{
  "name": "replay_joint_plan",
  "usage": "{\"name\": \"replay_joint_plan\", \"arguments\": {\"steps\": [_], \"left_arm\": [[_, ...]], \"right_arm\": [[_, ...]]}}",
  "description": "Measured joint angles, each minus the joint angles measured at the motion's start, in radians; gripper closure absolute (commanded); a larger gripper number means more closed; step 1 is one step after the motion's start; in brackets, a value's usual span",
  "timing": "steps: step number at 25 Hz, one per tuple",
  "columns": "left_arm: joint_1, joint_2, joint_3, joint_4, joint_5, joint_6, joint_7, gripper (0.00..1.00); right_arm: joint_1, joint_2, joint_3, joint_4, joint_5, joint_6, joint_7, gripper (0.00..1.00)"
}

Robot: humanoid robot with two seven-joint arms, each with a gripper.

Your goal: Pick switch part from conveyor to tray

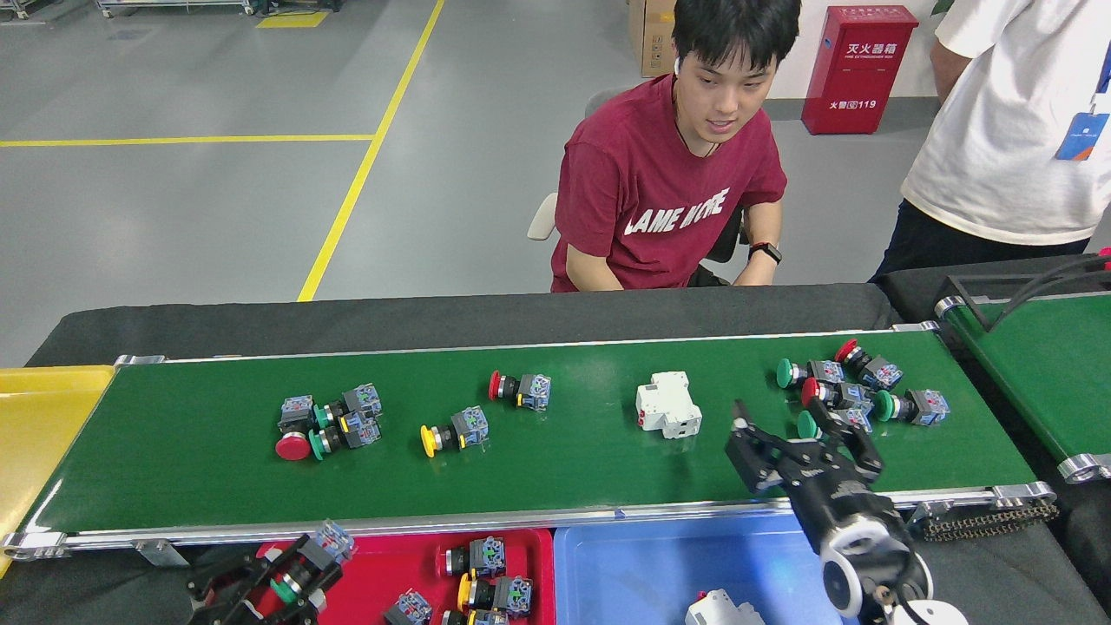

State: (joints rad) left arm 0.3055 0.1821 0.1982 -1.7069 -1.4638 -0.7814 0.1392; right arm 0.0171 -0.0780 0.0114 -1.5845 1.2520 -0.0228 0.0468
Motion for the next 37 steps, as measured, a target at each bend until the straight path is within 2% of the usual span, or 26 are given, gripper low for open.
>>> {"name": "replay_joint_plan", "arguments": {"steps": [3,7,11,16,19,21,24,28,32,37], "left_arm": [[0.019,-0.023,0.064,-0.002,0.0,-0.005,0.0,0.0],[0.043,-0.077,0.162,0.005,0.0,0.094,0.0,0.0],[0.042,-0.085,0.198,0.05,0.0,0.265,-0.001,0.0],[-0.003,-0.084,0.195,0.065,-0.001,0.333,-0.003,0.0],[-0.122,-0.067,0.191,0.138,-0.005,0.343,-0.026,0.0],[-0.228,-0.032,0.181,0.235,-0.035,0.345,-0.045,0.0],[-0.365,0.026,0.136,0.387,-0.096,0.346,-0.06,0.0],[-0.462,0.076,0.121,0.562,-0.104,0.349,-0.063,0.0],[-0.498,0.084,0.118,0.636,-0.106,0.353,-0.064,0.0],[-0.51,0.084,0.098,0.655,-0.107,0.348,-0.065,0.0]], "right_arm": [[0.117,0.0,0.0,-0.098,0.0,0.011,-0.063,0.03],[0.229,0.001,0.0,-0.165,0.0,0.019,-0.086,0.02],[0.242,0.001,0.003,-0.168,0.0,0.013,-0.096,0.02],[0.233,0.003,0.033,-0.169,0.0,0.009,-0.096,0.02],[0.233,0.005,0.05,-0.169,0.0,0.008,-0.097,0.02],[0.229,0.011,0.056,-0.166,0.0,0.003,-0.099,0.02],[0.175,0.051,0.088,-0.134,0.018,0.011,-0.094,0.02],[0.05,0.118,0.105,-0.012,0.074,0.062,-0.054,0.02],[-0.059,0.126,0.167,0.103,0.091,0.141,-0.037,0.02],[-0.176,0.127,0.226,0.248,0.091,0.229,-0.033,0.02]]}}
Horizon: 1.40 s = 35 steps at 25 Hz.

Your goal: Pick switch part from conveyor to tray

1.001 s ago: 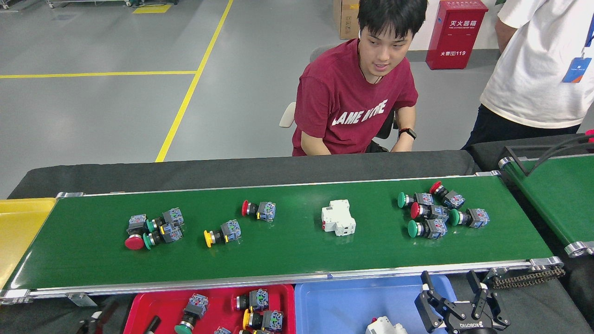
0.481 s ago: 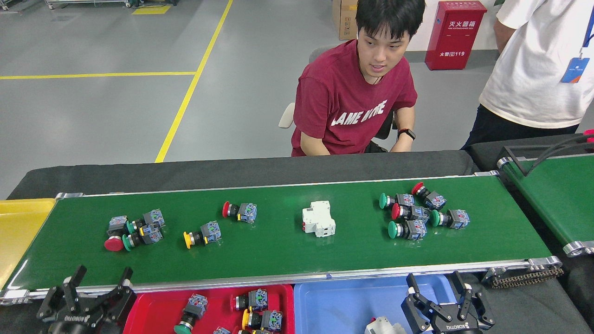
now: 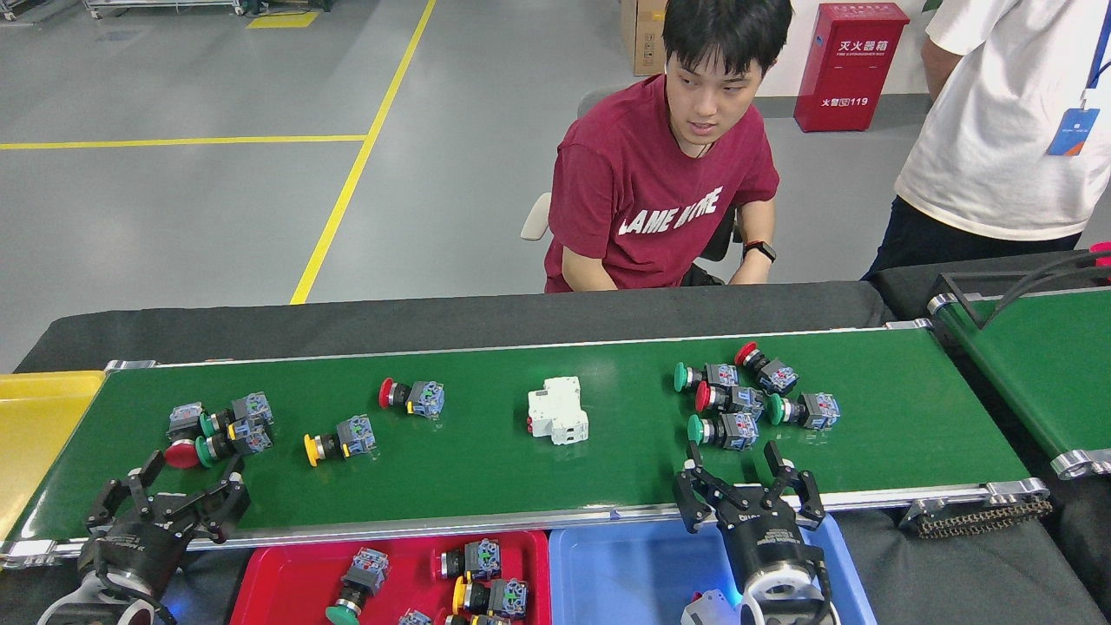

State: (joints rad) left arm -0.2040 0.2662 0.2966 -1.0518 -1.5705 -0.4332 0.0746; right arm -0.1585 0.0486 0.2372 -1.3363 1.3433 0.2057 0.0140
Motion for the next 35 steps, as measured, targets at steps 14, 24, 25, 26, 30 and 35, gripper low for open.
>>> {"name": "replay_joint_plan", "arguments": {"steps": [14,24,25,26,30,35], "left_arm": [[-0.21,0.001,-0.055,0.258,-0.008,0.044,-0.005,0.0],[-0.205,0.001,-0.079,0.268,0.004,0.09,0.013,0.86],[-0.198,0.002,-0.079,0.266,0.007,0.08,0.025,0.88],[-0.188,0.003,-0.079,0.263,0.008,0.069,0.043,0.89],[-0.151,0.007,-0.079,0.232,0.009,0.021,0.086,0.9],[-0.038,0.021,-0.067,0.067,0.037,-0.056,0.098,0.89]], "right_arm": [[-0.218,0.038,0.083,0.302,-0.021,-0.05,0.001,0.73],[-0.217,0.017,0.087,0.25,-0.06,-0.215,0.003,0.93],[-0.214,0.016,0.087,0.237,-0.063,-0.222,0.004,0.93],[-0.207,0.01,0.087,0.214,-0.064,-0.231,0.005,0.93],[-0.11,-0.079,0.086,0.016,-0.094,-0.293,0.024,0.93],[0.089,-0.274,0.023,-0.239,-0.252,-0.503,0.058,0.92]]}}
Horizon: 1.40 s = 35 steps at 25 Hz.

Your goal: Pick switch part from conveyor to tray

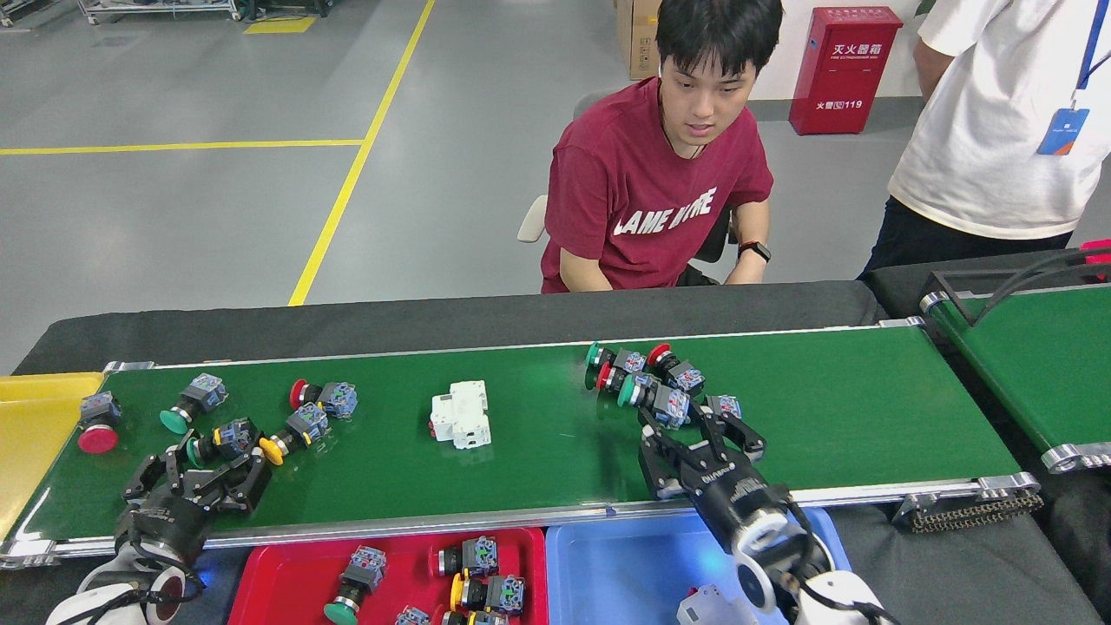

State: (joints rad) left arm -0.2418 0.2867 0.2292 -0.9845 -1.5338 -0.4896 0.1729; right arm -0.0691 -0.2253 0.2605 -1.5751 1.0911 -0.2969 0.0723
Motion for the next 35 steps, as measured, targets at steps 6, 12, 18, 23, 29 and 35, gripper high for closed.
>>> {"name": "replay_joint_plan", "arguments": {"steps": [6,12,18,23,29,35], "left_arm": [[0.403,0.097,0.061,-0.421,0.192,-0.253,0.002,0.63],[0.646,-0.059,0.057,-0.667,0.209,-0.291,0.003,0.0],[0.654,-0.082,0.076,-0.689,0.209,-0.292,0.0,0.0],[0.606,-0.114,0.167,-0.663,0.208,-0.211,0.0,0.0],[0.564,-0.078,0.187,-0.531,0.208,-0.006,-0.001,0.0],[0.509,-0.034,0.186,-0.513,0.209,0.012,-0.002,0.0]], "right_arm": [[0.14,-0.049,-0.129,-0.069,-0.04,-0.277,0.005,0.92],[0.151,0.06,-0.046,-0.083,0.025,-0.341,0.032,0.9],[0.15,0.23,0.065,-0.059,0.226,-0.343,0.042,0.66],[0.146,0.357,0.122,-0.011,0.32,-0.257,0.054,0.01],[0.125,0.357,0.118,-0.005,0.31,-0.225,0.061,0.01],[0.084,0.326,-0.041,-0.023,0.234,-0.213,0.062,0.01]]}}
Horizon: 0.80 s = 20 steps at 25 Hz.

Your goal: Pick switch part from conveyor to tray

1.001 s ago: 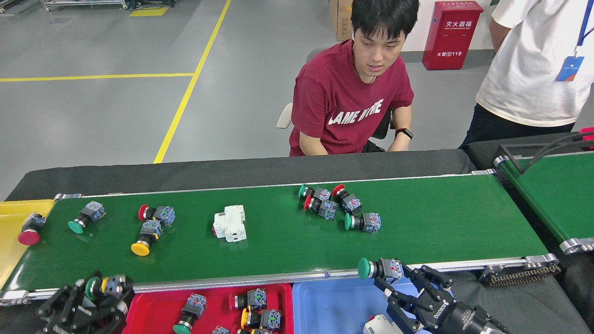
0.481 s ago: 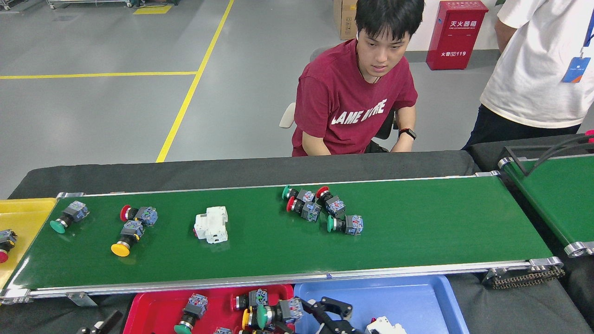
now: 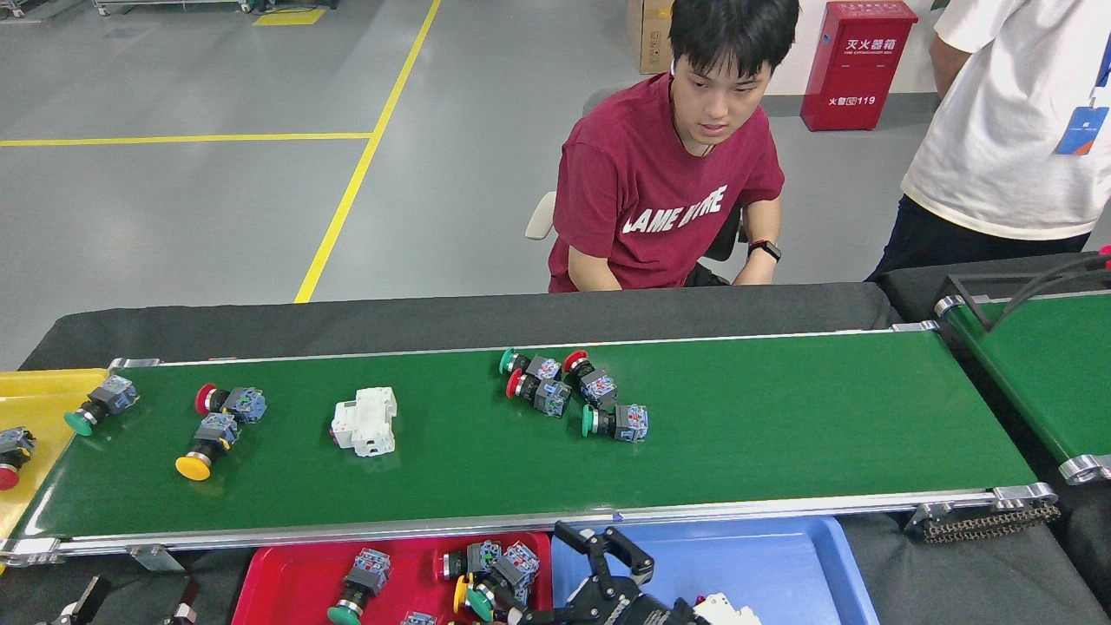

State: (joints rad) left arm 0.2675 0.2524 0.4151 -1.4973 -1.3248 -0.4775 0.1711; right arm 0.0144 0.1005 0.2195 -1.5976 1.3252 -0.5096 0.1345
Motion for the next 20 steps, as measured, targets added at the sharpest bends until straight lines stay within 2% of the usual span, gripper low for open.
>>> {"name": "replay_joint_plan", "arguments": {"steps": [3,8,13,16,17,19,20], "left_arm": [[-0.115,0.068,-0.018,0.092,-0.004,-0.007,0.0,0.0],[-0.379,0.138,-0.123,0.376,-0.091,-0.007,-0.001,0.0],[-0.493,0.172,-0.14,0.6,-0.156,0.002,0.034,0.0],[-0.538,0.189,-0.18,0.699,-0.161,0.004,0.05,0.01],[-0.565,0.195,-0.196,0.738,-0.161,0.007,0.057,0.03],[-0.63,0.198,-0.223,0.83,-0.161,0.019,0.077,0.12],[-0.661,0.199,-0.238,0.871,-0.161,0.027,0.086,0.23]], "right_arm": [[-0.027,0.0,-0.137,-0.001,-0.004,0.003,0.0,0.01],[-0.028,-0.003,-0.32,-0.001,-0.005,0.049,0.001,0.01],[0.011,-0.065,-0.344,-0.032,-0.004,0.239,-0.002,0.01],[0.098,-0.07,-0.345,-0.081,0.004,0.312,-0.043,0.01],[0.131,-0.07,-0.344,-0.095,0.008,0.325,-0.066,0.01],[0.172,-0.069,-0.343,-0.108,0.031,0.338,-0.089,0.01],[0.183,-0.068,-0.343,-0.11,0.047,0.34,-0.102,0.01]]}}
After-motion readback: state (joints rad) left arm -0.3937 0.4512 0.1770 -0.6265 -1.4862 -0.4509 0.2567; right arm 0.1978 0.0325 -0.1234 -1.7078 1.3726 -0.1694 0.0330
